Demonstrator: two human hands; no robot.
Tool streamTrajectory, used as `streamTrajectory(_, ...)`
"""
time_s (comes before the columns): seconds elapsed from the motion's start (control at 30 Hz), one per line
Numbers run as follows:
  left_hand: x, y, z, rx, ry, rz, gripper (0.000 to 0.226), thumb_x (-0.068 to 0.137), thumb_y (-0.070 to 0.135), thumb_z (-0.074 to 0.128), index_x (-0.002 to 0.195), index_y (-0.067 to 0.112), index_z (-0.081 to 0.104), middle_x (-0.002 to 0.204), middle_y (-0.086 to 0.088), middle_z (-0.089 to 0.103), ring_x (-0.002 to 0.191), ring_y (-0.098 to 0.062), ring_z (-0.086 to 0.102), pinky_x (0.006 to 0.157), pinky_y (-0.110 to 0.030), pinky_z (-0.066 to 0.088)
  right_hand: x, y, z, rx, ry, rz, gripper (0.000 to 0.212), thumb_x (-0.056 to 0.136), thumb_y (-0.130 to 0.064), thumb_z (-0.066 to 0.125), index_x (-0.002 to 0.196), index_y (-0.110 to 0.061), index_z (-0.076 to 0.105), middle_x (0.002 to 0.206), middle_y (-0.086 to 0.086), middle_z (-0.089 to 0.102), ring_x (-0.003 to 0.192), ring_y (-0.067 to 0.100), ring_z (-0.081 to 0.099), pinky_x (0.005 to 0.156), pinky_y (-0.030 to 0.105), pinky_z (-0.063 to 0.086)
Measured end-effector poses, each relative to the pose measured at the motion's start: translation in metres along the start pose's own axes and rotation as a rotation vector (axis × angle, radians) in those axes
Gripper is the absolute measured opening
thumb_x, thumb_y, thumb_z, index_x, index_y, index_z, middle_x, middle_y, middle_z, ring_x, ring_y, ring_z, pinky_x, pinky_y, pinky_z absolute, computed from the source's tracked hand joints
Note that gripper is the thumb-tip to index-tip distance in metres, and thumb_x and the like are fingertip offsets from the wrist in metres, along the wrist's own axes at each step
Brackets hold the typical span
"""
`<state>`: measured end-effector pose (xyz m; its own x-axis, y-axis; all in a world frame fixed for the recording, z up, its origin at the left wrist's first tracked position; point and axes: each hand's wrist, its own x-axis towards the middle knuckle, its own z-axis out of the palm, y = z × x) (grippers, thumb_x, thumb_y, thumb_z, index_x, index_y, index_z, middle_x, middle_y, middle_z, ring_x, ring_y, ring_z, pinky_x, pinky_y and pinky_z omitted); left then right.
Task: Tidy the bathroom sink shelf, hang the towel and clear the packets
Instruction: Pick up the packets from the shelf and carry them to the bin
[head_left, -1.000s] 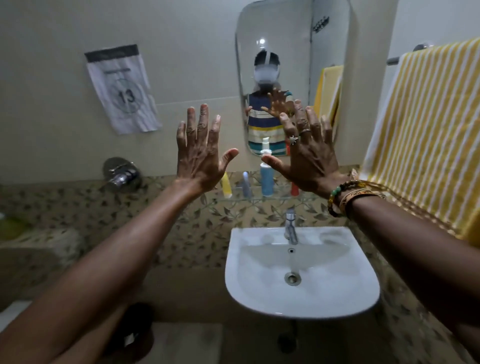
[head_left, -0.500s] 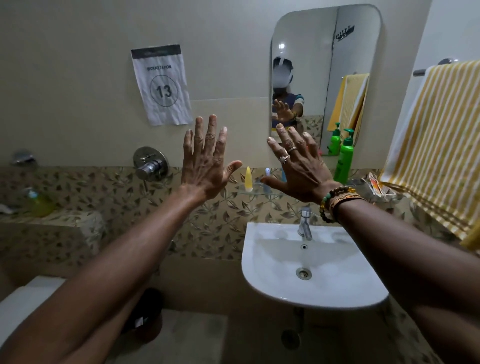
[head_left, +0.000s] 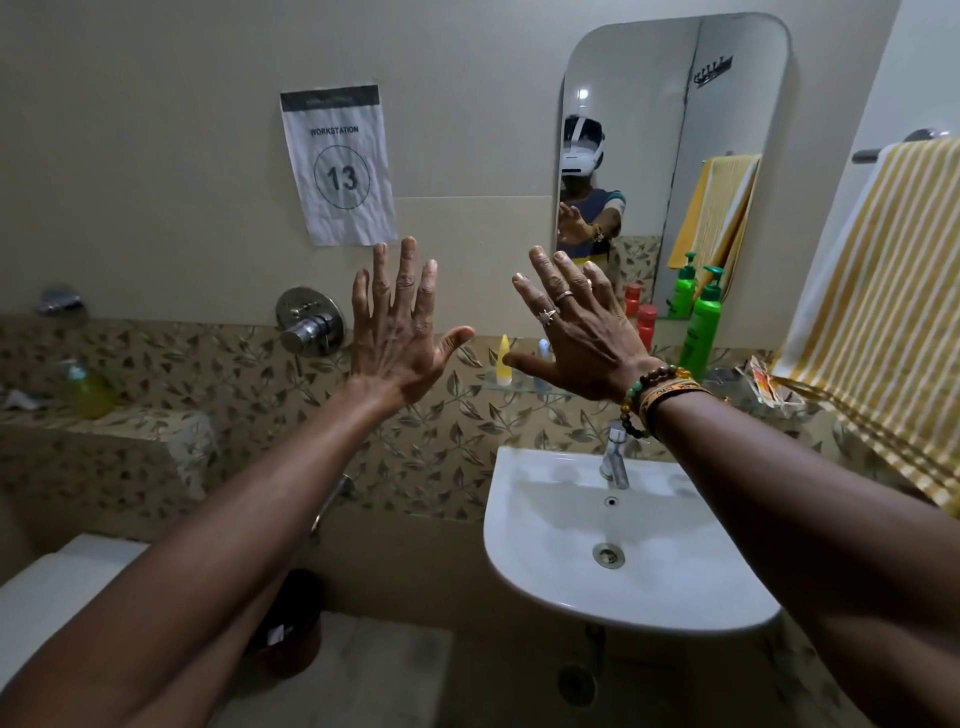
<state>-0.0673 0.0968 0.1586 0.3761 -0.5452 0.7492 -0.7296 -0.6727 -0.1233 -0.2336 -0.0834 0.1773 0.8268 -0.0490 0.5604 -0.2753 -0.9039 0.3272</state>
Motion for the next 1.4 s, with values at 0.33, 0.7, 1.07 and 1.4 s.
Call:
streamTrajectory(0.33,0.002,0.011,0.003,-0.024,-0.022,-0.054,0.099,0.086,0.08,0.023,0.159,0.015,0.013,0.167,-0.015,-0.006,0.152,-0.04,-0.009,0.12,-0.059,-0.003,-0.005,0.009,-0.002,0.046,-0.012,-0.016,0.099,0.084,-0.083,0.018,0.16,-0.018,0.009,0.166,0.014,-0.008,0.153,0.035,-0.002,0.122,0.056,0.008)
streamTrajectory(0.7,0.007,0.051,0.012,-0.044,-0.083,-0.075,0.1,0.085,0.081,0.021,0.16,0.015,0.009,0.166,-0.015,-0.011,0.151,-0.04,-0.012,0.121,-0.059,-0.002,-0.026,0.053,0.023,0.023,0.05,0.032,0.092,0.09,-0.076,0.029,0.158,-0.015,0.017,0.165,0.017,0.004,0.152,0.036,0.008,0.122,0.053,0.012)
streamTrajectory(1.07,-0.006,0.084,0.039,-0.024,-0.174,-0.013,0.098,0.086,0.079,0.016,0.16,0.014,0.006,0.166,-0.016,-0.012,0.151,-0.041,-0.013,0.121,-0.059,-0.002,-0.065,0.077,0.065,-0.006,-0.023,0.086,0.089,0.092,-0.071,0.035,0.158,-0.013,0.017,0.165,0.018,0.005,0.152,0.036,0.009,0.121,0.054,0.014)
streamTrajectory(1.4,0.015,0.07,0.059,-0.13,-0.152,0.043,0.097,0.088,0.077,0.02,0.16,0.013,0.007,0.166,-0.016,-0.012,0.151,-0.04,-0.012,0.121,-0.057,-0.004,-0.052,0.074,0.064,-0.051,-0.044,0.178,0.091,0.091,-0.073,0.03,0.158,-0.013,0.017,0.166,0.016,0.003,0.152,0.035,0.009,0.122,0.052,0.015)
